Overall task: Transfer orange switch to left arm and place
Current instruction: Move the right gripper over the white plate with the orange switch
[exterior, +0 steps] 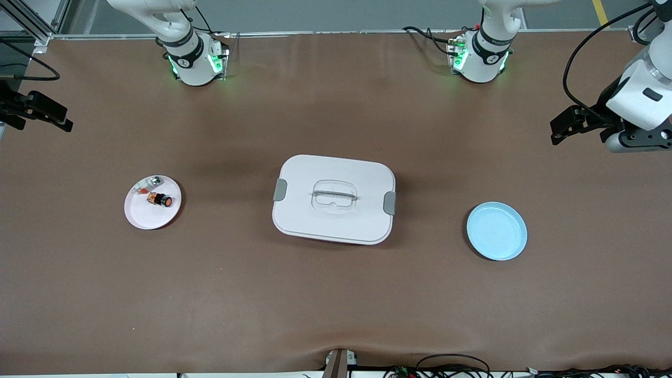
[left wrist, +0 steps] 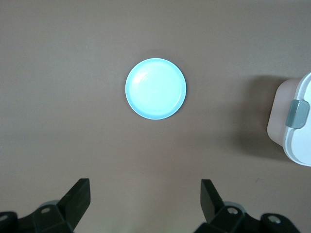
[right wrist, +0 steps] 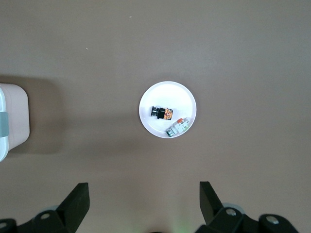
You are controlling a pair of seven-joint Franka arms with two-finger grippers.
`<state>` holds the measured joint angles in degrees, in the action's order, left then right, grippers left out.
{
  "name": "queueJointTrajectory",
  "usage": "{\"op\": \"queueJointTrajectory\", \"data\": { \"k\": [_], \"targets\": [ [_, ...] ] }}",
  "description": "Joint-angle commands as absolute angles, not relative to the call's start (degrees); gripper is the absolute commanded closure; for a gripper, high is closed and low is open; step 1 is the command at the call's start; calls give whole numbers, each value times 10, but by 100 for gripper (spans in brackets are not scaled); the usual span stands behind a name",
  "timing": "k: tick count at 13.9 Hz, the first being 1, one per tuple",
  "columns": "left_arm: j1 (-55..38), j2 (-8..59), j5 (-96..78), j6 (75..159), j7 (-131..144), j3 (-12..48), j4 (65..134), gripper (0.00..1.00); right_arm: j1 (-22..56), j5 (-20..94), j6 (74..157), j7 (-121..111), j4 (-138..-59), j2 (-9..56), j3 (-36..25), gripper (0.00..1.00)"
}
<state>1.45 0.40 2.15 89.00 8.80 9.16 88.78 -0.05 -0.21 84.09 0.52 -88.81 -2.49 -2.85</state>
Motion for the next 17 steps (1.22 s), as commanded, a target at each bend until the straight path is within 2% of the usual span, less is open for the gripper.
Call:
{"op": "queueJointTrajectory", "data": {
  "k": [1,10,13,17],
  "targets": [
    [15,7,22,885,77,91,878,0,-5,2,831,10,-867,-16,-26,0],
    [16,8,21,882,80,91,862,0,-1,-20,825,8,-871,-10,-25,0],
    [14,8,20,880,80,91,863,0,-2,-23,780,12,-877,7,-25,0],
    [11,8,21,875,79,93,864,0,-3,-22,809,15,-954,10,-25,0]
  ]
}}
